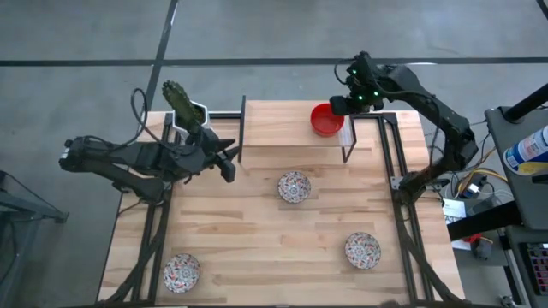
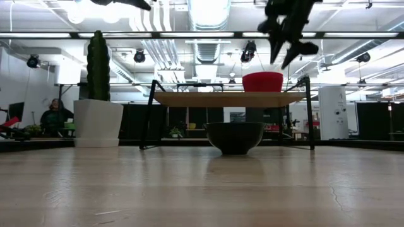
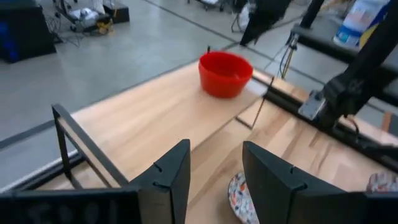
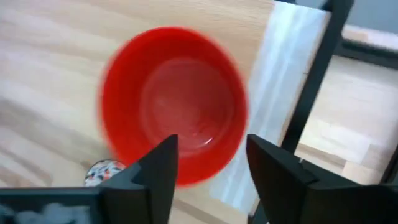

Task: Pick & Place Mini bowls
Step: Put the right white patterned bowl on the shelf

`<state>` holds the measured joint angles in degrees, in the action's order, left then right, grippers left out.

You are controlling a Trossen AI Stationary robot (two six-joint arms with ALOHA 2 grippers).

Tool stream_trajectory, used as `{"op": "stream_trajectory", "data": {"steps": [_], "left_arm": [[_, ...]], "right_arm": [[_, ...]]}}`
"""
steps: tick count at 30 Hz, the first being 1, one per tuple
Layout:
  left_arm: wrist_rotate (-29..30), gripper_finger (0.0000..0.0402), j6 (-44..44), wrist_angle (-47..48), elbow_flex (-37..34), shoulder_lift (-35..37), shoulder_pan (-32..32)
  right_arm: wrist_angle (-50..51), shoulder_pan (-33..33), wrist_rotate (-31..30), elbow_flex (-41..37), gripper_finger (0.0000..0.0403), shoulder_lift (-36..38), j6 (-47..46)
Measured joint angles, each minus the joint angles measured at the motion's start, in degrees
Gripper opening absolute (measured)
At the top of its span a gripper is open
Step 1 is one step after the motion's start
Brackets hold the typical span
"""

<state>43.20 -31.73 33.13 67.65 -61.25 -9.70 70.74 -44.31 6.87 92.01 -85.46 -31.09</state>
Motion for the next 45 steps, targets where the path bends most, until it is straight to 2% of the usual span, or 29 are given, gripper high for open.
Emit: {"op": "stream_trajectory", "data": {"steps": [4, 8, 12, 17, 23, 30, 36, 40, 45], "left_arm": [[-0.8, 0.0139, -0.9, -0.1, -2.8, 0.0, 0.1], [-1.1, 0.0139, -1.7, -0.1, -5.1, 0.0, 1.2], [-2.7, 0.0139, -7.1, -0.3, -5.8, 0.0, 2.7], [-5.6, 0.0139, -8.9, -2.8, -5.9, 0.0, 3.8], [-8.8, 0.0139, -13.7, -6.0, -5.9, 0.0, 4.3], [-18.1, 0.0139, -16.2, -6.0, -6.0, 0.0, 4.8], [-23.5, 0.0139, -14.9, -5.7, -6.1, -0.7, 4.5], [-26.1, 0.0139, -14.6, -5.7, -6.1, -1.1, 4.5], [-28.2, 0.0139, -14.1, -5.7, -6.1, -1.2, 4.5]], "right_arm": [[-3.3, 5.3, -6.6, -0.4, 0.0212, 4.6, 2.1], [-8.1, 11.7, -14.3, -0.9, 0.0216, 7.7, 5.3], [-9.5, 16.0, -15.2, -1.0, 0.0215, 8.3, 6.0], [-7.5, 19.4, -15.4, -1.4, 0.0215, 8.2, 4.7], [-5.6, 22.9, -10.2, -1.7, 0.0214, 7.5, -4.1], [0.6, 30.6, -4.0, -3.9, 0.0215, 7.5, -16.6], [5.7, 42.1, -2.1, -6.0, 0.0215, 7.5, -21.7], [8.2, 50.6, 1.0, -8.6, 0.0215, 7.5, -22.6], [10.6, 61.2, 1.8, -13.3, 0.0216, 7.5, -27.2]]}}
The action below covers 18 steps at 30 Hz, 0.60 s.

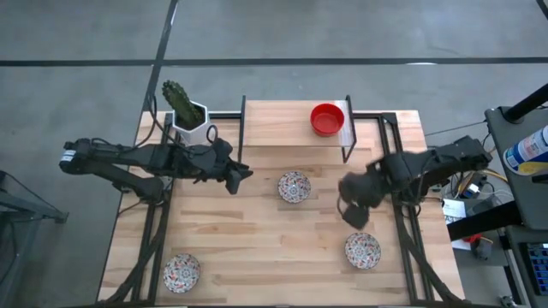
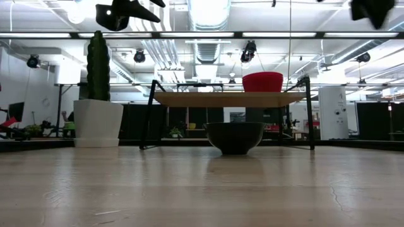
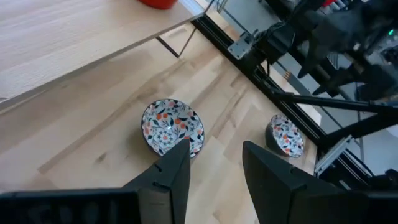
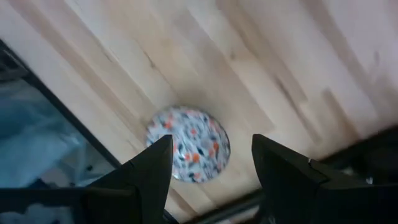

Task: Pick & Place Mini bowls
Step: Put the right white patterned bowl on the shelf

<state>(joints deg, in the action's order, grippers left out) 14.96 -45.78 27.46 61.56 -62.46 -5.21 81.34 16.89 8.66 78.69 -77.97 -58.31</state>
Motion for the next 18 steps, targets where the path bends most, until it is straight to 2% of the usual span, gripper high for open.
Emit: {"op": "stream_trajectory", "data": {"steps": [9, 18], "left_arm": [[-0.5, 0.0139, 0.4, 0.0, 0.0, 0.0, -0.2], [-0.4, 0.0139, 0.4, 0.0, 0.0, -0.1, -0.2]], "right_arm": [[-6.2, 14.8, 0.6, -11.0, 0.0208, 0.0, -10.8], [-17.0, 19.5, 0.6, -22.4, 0.0207, 0.0, -18.4]]}}
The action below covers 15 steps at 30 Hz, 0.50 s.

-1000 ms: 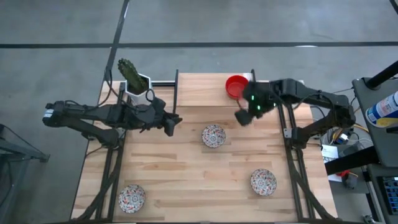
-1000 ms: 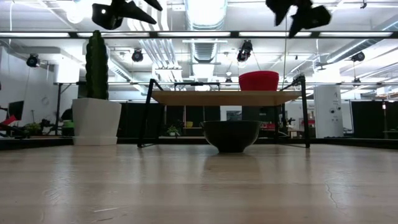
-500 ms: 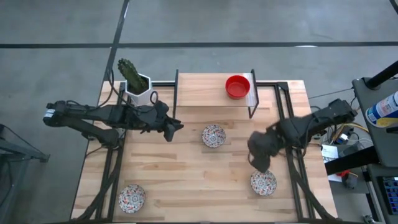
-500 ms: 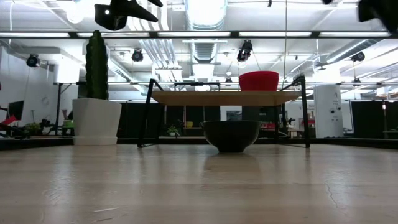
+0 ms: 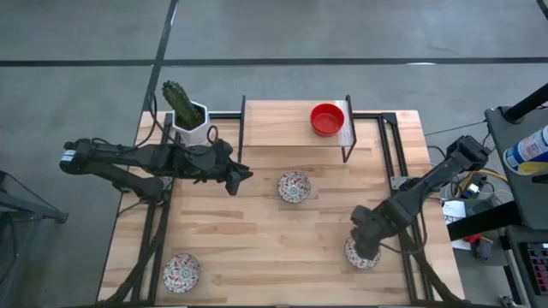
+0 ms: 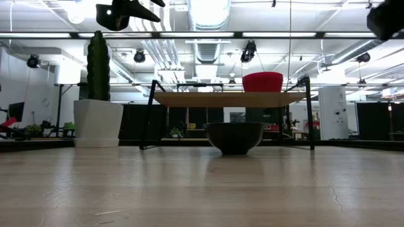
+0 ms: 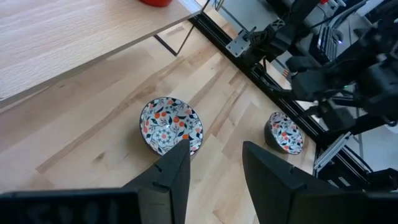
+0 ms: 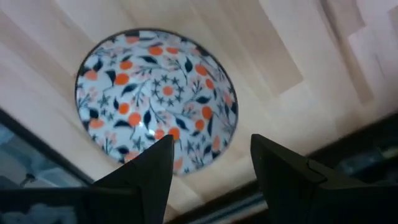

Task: Pick & Place Mini bowls
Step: Put the right white patterned bowl on the shelf

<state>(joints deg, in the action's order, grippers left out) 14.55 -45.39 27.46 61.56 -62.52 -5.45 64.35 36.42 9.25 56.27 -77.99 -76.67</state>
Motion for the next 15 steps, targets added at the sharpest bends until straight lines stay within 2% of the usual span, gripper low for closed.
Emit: {"op": "stream_trajectory", "data": {"steps": [11, 15], "left_arm": [[0.1, 0.0139, -1.0, 0.0, 0.0, 0.0, 0.0], [0.1, 0.0139, -1.1, 0.0, 0.0, 0.0, 0.0]], "right_arm": [[-12.6, 0.0, 0.1, -11.9, 0.0198, 0.0, -3.2], [-15.5, 0.0, 0.1, -14.0, 0.0187, 0.0, -4.5]]}}
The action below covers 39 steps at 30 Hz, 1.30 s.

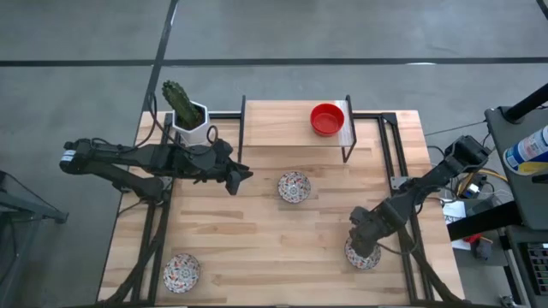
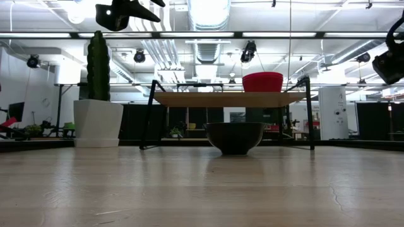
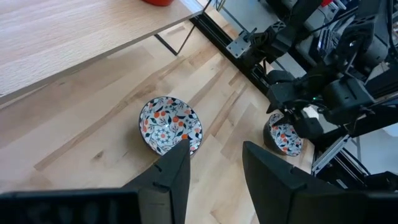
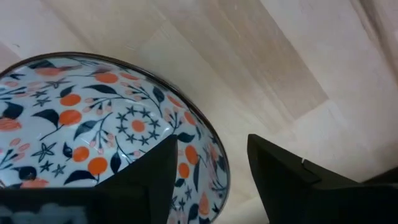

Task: Pick & Place Mini bowls
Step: Put the right white patterned bowl on the shelf

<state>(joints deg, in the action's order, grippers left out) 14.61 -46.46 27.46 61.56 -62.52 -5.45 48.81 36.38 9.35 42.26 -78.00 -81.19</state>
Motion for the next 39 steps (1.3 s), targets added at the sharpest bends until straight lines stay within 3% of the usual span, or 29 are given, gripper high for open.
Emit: {"op": "stream_trajectory", "data": {"steps": [7, 14, 23, 39], "left_arm": [[0.0, 0.0139, -0.5, 0.0, 0.0, 0.0, 0.0], [0.0, 0.0139, -0.5, 0.0, 0.0, 0.0, 0.0], [0.0, 0.0139, 0.6, 0.1, 0.0, 0.0, 0.0], [-0.2, 0.0139, 8.6, 3.2, -0.3, 0.0, 0.0]], "right_arm": [[-0.9, 0.0, 0.1, -0.3, 0.0141, 0.0, -0.3], [-2.2, 0.0, 0.8, -0.2, 0.0024, 0.2, -1.6], [-2.6, -1.8, -0.7, 2.3, 0.0011, 0.0, -4.9], [-3.4, -17.3, -4.3, 12.7, 0.0009, -0.3, 4.0]]}}
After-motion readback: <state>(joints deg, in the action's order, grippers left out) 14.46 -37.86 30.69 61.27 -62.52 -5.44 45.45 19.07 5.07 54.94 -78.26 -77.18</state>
